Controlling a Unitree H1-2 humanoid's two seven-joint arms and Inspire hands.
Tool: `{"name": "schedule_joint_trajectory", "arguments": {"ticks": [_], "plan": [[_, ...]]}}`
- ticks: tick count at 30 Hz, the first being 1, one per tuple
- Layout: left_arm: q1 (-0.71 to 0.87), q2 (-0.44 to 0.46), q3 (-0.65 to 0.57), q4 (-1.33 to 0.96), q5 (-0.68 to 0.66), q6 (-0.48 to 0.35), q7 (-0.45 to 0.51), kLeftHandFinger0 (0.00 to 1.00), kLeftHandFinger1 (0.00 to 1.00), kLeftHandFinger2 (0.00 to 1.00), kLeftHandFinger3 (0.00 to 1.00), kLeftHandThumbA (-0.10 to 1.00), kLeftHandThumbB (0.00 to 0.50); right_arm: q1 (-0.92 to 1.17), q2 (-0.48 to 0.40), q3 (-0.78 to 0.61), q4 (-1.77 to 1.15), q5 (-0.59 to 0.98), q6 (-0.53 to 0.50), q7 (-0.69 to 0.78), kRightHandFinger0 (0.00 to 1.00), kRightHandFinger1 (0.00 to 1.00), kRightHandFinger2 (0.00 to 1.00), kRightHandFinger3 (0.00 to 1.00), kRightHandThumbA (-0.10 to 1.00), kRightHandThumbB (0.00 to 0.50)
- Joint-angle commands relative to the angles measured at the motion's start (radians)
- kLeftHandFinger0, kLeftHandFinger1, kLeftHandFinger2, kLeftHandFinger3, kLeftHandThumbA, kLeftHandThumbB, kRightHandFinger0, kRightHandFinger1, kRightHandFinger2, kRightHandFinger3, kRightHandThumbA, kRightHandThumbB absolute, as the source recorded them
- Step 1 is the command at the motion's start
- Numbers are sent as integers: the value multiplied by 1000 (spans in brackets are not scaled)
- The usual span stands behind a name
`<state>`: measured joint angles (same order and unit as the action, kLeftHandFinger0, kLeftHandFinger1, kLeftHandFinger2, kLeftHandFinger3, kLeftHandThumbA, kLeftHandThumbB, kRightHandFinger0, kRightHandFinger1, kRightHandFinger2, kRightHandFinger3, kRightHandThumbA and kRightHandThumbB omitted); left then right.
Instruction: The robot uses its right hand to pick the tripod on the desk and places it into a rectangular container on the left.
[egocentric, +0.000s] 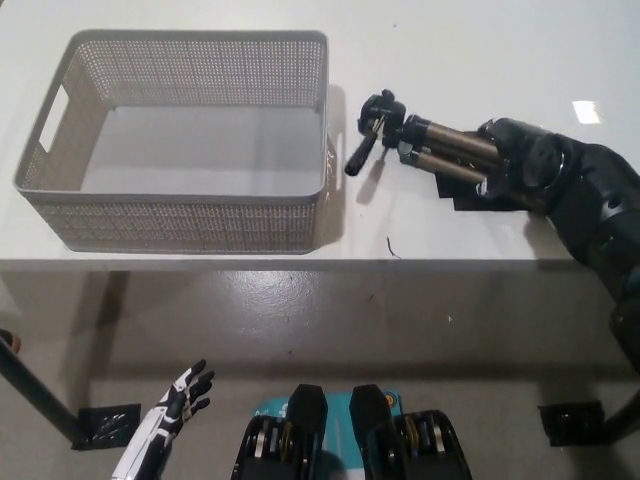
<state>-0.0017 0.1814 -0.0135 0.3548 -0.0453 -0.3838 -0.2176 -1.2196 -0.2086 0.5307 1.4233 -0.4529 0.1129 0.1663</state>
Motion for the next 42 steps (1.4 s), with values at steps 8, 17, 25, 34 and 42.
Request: {"name": "schedule_joint_trajectory", "arguments": {"ticks": [8,17,25,34,42], "plan": [[-38,15,-1,4,-5,-52,-10,1000,1000,1000,1000,1000,500,9,-42,-63,13,30,-55,-48,264,721,804,377,-100,162],[-45,24,7,-2,-12,-40,-14,1000,1000,1000,1000,1000,500,-28,-101,-144,-5,73,-123,-17,376,834,1000,946,-100,138],[-43,23,9,4,-9,-52,-9,1000,1000,1000,1000,1000,500,-116,-141,-277,-36,158,-118,77,206,637,931,926,-100,141],[-35,24,10,3,-12,-57,-12,1000,1000,1000,1000,1000,500,-199,-146,-382,-85,206,-83,119,176,626,960,714,-100,177],[-38,24,12,12,1,-64,-2,1000,1000,1000,1000,1000,500,-233,-158,-448,-77,240,-119,170,242,670,937,991,-100,227]]}}
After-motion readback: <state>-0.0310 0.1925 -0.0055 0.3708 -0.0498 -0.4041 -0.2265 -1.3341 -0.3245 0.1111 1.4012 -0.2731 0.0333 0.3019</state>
